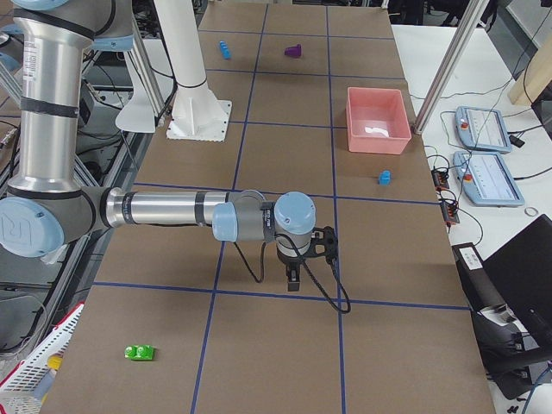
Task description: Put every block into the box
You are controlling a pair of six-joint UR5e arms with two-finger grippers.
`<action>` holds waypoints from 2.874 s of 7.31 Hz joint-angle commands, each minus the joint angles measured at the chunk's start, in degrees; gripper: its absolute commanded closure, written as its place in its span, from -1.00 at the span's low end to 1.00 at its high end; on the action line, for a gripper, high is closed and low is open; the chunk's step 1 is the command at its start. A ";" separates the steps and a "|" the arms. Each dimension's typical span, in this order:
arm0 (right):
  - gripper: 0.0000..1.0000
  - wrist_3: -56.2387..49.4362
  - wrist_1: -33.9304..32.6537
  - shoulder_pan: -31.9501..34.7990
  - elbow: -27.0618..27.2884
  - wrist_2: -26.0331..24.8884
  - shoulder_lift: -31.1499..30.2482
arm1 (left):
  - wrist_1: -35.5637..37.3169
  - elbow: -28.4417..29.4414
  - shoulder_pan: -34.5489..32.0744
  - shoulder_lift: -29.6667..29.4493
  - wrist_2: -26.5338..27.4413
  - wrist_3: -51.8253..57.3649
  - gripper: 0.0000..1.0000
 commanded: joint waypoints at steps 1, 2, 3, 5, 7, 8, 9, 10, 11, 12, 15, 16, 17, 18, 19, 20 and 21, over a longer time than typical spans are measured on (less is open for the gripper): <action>-1.00 0.18 -0.05 -0.09 0.33 -0.01 -0.98 | -0.51 -0.67 -0.13 1.86 -0.83 0.05 -1.00; -1.00 0.26 -0.06 0.00 0.59 0.69 -1.51 | -0.51 -1.11 -0.22 2.14 -0.92 -0.04 -1.00; -1.00 0.44 0.03 -0.09 0.07 1.74 -2.39 | -0.60 -2.16 -0.22 3.36 -1.01 -0.12 -1.00; -1.00 0.35 5.88 -0.09 -0.02 3.32 -3.79 | -6.53 -3.22 0.31 4.42 -1.62 0.23 -1.00; -1.00 0.79 15.90 -0.26 -1.51 3.59 -6.08 | -11.13 -3.05 0.48 6.26 -4.52 0.14 -1.00; -1.00 1.23 20.64 -3.31 -2.04 4.12 -5.83 | -11.41 -2.87 0.48 6.36 -4.53 -0.12 -1.00; -1.00 10.28 21.73 -7.08 -2.39 6.04 -5.91 | -11.41 -2.96 0.48 6.27 -4.53 -0.12 -1.00; -1.00 25.69 22.44 -12.17 -2.48 5.62 -4.95 | -11.41 -2.96 0.66 6.27 -4.53 -0.12 -1.00; -1.00 35.93 25.93 -16.31 -2.57 4.31 -3.99 | -11.41 -2.87 0.66 6.36 -4.53 -0.12 -1.00; -1.00 44.21 26.83 -19.48 -2.49 3.17 -3.80 | -11.41 -2.78 0.66 6.36 -4.53 -0.12 -1.00; -1.00 60.55 27.98 -28.97 -2.22 -1.57 -0.99 | -11.41 -2.69 0.66 6.36 -4.44 -0.04 -1.00; -1.00 60.64 27.98 -32.31 -2.40 -4.29 -0.90 | -11.41 -2.69 0.66 6.36 -4.44 -0.04 -1.00; -1.00 60.99 27.98 -32.60 -2.48 -4.75 -0.81 | -11.41 -2.69 0.66 6.36 -4.44 -0.04 -1.00; -1.00 61.00 27.98 -32.78 -3.09 -4.76 0.06 | -11.41 -2.69 0.66 6.36 -4.44 -0.04 -1.00; -1.00 60.91 28.07 -33.91 -4.84 -4.84 1.37 | -11.41 -2.69 0.66 6.36 -4.53 -0.12 -1.00; -0.99 60.91 28.07 -34.71 -5.73 -4.93 1.56 | -11.41 -2.69 0.66 6.27 -4.44 -0.12 -1.00; -0.61 61.08 28.07 -34.80 -5.65 -4.84 1.56 | -11.41 -2.87 0.66 6.09 -4.53 -0.30 -1.00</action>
